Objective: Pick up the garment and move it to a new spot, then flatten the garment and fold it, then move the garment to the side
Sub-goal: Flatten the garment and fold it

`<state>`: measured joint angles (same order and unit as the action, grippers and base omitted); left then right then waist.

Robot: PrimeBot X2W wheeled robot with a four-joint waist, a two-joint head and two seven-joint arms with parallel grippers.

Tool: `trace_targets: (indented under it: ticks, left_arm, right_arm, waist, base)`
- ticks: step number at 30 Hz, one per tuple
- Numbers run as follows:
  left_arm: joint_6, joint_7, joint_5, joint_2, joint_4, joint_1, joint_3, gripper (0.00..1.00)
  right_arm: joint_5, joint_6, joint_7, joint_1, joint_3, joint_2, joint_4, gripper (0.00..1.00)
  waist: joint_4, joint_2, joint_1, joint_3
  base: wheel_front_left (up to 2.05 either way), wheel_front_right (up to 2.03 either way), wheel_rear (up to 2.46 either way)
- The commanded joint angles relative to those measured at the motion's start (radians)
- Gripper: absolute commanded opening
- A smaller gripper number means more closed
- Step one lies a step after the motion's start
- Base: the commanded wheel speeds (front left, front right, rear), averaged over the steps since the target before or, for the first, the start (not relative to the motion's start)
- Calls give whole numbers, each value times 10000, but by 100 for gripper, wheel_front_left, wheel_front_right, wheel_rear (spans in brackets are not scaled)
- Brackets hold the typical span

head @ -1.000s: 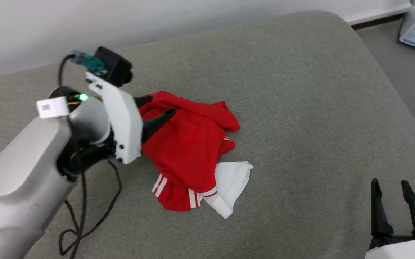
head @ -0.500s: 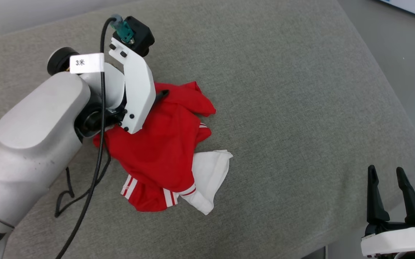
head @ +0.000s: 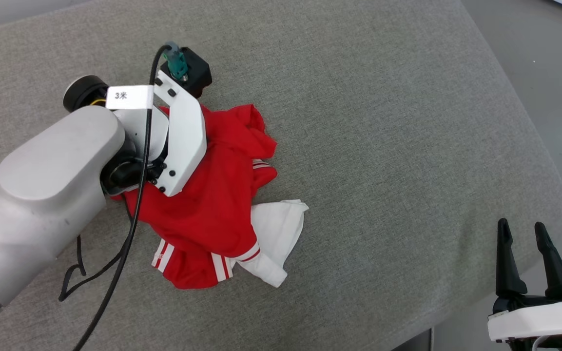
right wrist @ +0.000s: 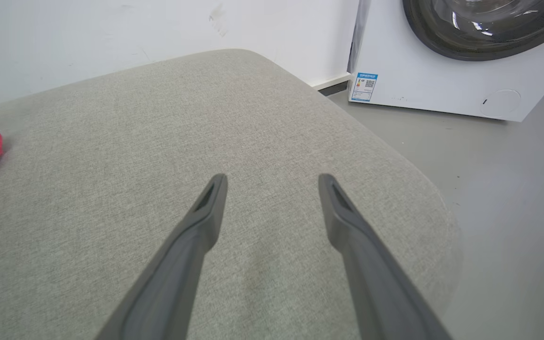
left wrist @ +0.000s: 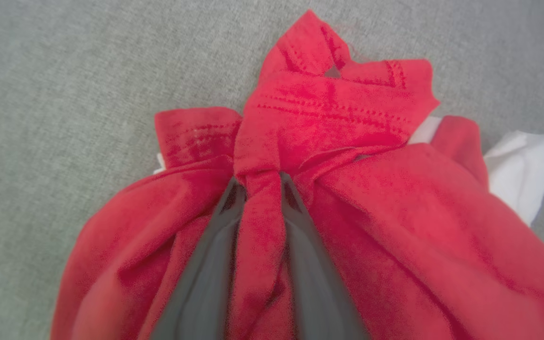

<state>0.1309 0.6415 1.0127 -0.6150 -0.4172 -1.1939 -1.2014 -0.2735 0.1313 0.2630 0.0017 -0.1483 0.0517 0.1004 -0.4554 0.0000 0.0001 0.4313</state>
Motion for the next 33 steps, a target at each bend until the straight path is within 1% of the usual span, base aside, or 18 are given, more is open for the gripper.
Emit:
trace_targets:
  ticks: [1, 6, 9, 12, 15, 19, 21, 24, 26, 30, 33]
  left_arm:
    - [-4, -304, 147, -54, 99, -125, -73, 0]
    - [-2, -1387, 1148, -295, 717, -235, -4, 0]
    - [-2, -2017, 2153, -289, 1111, -121, 398, 0]
    - [-2, -2741, 3546, -199, 1610, 150, 1097, 0]
    - [-2, -3438, 4672, -301, 1921, 387, 1874, 0]
    - [-1, -4351, 5835, -484, 2259, 856, 2908, 0]
    - [-2, -4916, 6481, -670, 2183, 1280, 3568, 0]
    - [-1, -5473, 6937, -1010, 1918, 1898, 4203, 0]
    - [-1, -5723, 7112, -1346, 1592, 2328, 4505, 0]
    - [-24, -6056, 7250, -2002, 560, 3107, 4784, 0]
    - [-300, -6082, 7359, -2375, -456, 3717, 4749, 0]
  right_arm:
    - [-53, -11, 27, -83, 32, -24, -15, 100]
    - [-43, -11, 26, 119, -138, -21, 47, 100]
    - [89, -11, 27, 125, -200, -18, 103, 100]
    - [201, -11, 26, 138, -284, -20, 99, 100]
    - [331, -11, 26, 202, -359, -18, 106, 100]
    - [510, -11, 27, 266, -453, -18, 135, 100]
    - [585, -11, 27, 323, -521, -18, 141, 100]
    - [694, -11, 27, 403, -587, -20, 115, 100]
    - [751, -11, 27, 443, -615, -14, 118, 100]
    - [842, -11, 27, 543, -663, -15, 140, 100]
    - [874, -11, 27, 620, -656, -18, 115, 100]
  waist:
    - [7, 0, -1, -16]
    - [305, 0, -1, -216]
    - [528, 0, -1, -376]
    - [803, 0, -1, -540]
    - [1107, 0, -1, -698]
    - [1462, 0, -1, -855]
    - [1623, 0, -1, -955]
    - [1832, 0, -1, -1074]
    - [1957, 0, -1, -1149]
    - [2146, 0, -1, -1318]
    - [2242, 0, -1, -1404]
  base:
    - [0, 0, 0]
    - [0, 0, 0]
    - [0, 0, 0]
    - [0, 0, 0]
    - [0, 0, 0]
    - [0, 0, 0]
    - [0, 0, 0]
    - [0, 0, 0]
    - [0, 0, 0]
    - [0, 0, 0]
    - [0, 0, 0]
